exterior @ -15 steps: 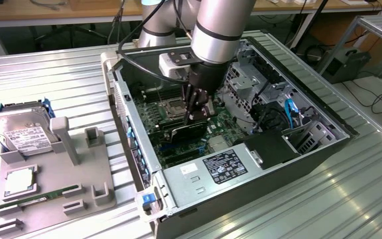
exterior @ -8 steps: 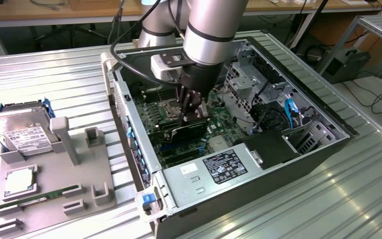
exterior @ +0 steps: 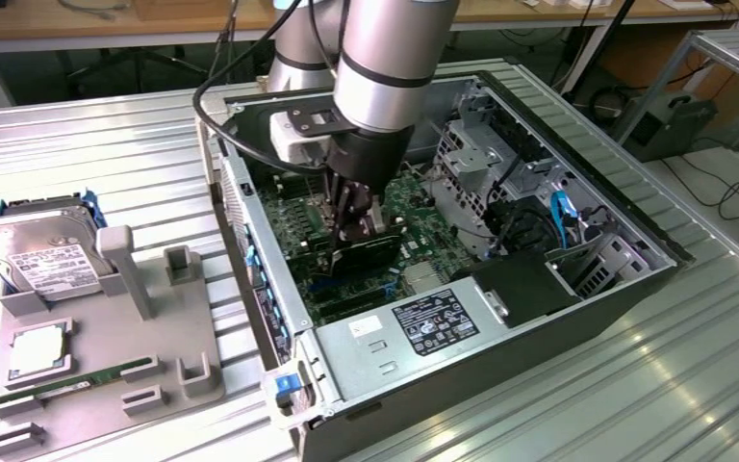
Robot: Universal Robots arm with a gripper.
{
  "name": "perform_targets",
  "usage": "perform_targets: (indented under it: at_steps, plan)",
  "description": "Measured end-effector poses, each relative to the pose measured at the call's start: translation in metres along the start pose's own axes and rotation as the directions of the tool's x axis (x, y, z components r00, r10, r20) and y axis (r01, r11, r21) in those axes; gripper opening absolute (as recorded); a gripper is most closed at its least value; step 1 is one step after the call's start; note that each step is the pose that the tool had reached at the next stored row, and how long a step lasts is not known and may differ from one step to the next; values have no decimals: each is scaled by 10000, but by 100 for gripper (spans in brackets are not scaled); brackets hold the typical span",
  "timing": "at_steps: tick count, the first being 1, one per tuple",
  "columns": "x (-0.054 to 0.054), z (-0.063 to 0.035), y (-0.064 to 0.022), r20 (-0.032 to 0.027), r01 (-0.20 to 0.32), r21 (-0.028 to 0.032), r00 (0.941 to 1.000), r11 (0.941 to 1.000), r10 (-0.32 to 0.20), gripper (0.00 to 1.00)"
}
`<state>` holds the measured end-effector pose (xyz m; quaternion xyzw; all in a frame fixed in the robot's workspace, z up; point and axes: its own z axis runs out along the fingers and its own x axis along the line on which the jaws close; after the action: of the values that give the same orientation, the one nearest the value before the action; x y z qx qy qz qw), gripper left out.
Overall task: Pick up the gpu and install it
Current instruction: 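Press down on the gpu until it lock into place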
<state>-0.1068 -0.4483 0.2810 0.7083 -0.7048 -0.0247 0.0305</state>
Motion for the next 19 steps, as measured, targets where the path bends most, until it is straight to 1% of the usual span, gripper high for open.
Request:
perform_targets:
  at_steps: [5, 19]
  plan:
    - [-1, 37, 50, 2, 0, 1, 10000, 10000, 0, 11]
    - [4, 115, 51, -4, -1, -3, 10000, 10000, 1, 11]
